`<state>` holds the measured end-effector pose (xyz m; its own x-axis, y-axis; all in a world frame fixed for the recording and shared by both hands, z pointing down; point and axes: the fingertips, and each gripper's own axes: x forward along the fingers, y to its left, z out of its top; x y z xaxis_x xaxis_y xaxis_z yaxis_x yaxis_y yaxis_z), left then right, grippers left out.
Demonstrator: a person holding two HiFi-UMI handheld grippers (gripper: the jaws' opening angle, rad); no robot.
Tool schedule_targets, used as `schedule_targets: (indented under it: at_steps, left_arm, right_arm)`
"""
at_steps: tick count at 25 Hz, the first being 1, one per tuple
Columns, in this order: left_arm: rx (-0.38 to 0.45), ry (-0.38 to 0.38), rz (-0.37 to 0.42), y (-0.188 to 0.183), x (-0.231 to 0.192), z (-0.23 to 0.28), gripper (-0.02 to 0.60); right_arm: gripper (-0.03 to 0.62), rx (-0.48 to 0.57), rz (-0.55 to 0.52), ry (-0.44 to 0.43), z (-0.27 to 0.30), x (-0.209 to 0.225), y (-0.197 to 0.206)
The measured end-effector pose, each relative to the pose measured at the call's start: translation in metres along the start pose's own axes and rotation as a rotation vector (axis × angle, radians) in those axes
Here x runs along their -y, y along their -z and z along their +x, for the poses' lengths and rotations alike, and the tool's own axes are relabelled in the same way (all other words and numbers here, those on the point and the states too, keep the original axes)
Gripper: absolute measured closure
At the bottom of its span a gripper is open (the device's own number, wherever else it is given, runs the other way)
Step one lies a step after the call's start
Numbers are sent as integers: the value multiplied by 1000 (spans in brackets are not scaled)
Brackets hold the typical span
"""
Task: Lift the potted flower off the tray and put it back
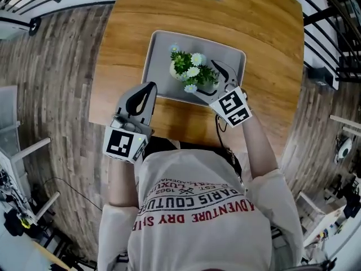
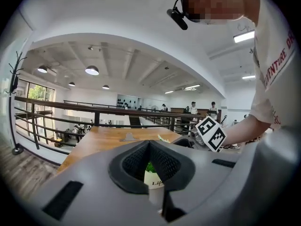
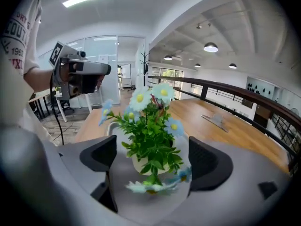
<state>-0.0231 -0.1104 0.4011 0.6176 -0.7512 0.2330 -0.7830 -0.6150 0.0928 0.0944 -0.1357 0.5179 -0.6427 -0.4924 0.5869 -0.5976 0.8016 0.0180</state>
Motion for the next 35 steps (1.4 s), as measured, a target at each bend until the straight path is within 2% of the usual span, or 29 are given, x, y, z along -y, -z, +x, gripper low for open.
schedule_targets:
  at_steps: [5,13,16,20,27,35]
  left_arm:
    - [-26,-15,14,13,-6,11,569]
    - [-54,-28,-23,38,-9,22,569]
    - [-91,-42,-38,51,-9,22,569]
    - [-100,-54,-53,60,-7,21,569]
    - [-107,-64,-70,65,-11,23,569]
    - [-117,-52,-83,63,-19,22,569]
  right_arm:
    - [123,1,19,-31,30,10,15]
    - [123,17,20,-108,60,2,28]
    - [123,62,47,-100,66,2,24]
    - [123,105,58,-95,65,3,22]
    - [117,99,42,-95,63,4,21]
    - [117,133,87,-18,46,10,4]
